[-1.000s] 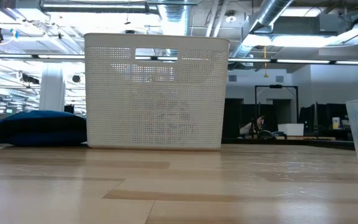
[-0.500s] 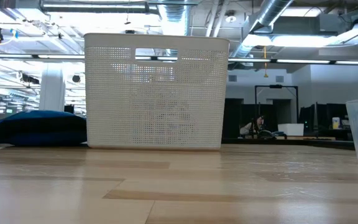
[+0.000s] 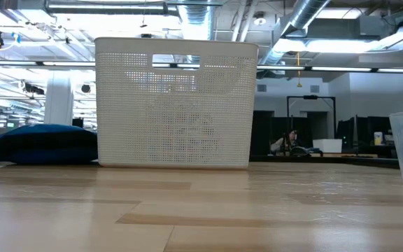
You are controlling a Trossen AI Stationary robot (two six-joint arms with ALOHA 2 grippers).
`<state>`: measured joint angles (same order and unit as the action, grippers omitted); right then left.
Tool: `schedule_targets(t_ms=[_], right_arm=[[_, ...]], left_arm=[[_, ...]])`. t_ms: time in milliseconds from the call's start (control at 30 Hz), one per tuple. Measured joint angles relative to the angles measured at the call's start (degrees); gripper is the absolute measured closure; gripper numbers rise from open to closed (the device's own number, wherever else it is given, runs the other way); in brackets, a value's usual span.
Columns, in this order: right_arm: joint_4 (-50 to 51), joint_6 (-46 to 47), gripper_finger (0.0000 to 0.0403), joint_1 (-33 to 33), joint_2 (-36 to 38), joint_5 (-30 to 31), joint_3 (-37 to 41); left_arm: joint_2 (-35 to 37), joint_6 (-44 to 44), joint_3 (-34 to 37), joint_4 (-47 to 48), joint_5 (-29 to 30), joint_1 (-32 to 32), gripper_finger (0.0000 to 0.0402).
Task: Pick & Place Medicine items
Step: Put the transparent pill bottle into the black bin
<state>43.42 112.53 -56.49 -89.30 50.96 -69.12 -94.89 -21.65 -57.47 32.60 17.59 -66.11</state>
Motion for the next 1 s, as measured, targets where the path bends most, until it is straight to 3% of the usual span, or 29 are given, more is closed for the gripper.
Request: schedule_targets(t_ms=[367,1000], right_arm=[[-0.24,-0.05,0.0210,0.00,0.00,-0.28,0.00],[-0.44,-0.44,0.0210,-0.09,0.00,0.11,-0.02]], left_arm=[[-0.37,-6.14,0.00,-1.24,0.08,-2.51,0.0190],[-3.46,-11.32,4.24,-12.79,1.02,-1.82,0.0192]])
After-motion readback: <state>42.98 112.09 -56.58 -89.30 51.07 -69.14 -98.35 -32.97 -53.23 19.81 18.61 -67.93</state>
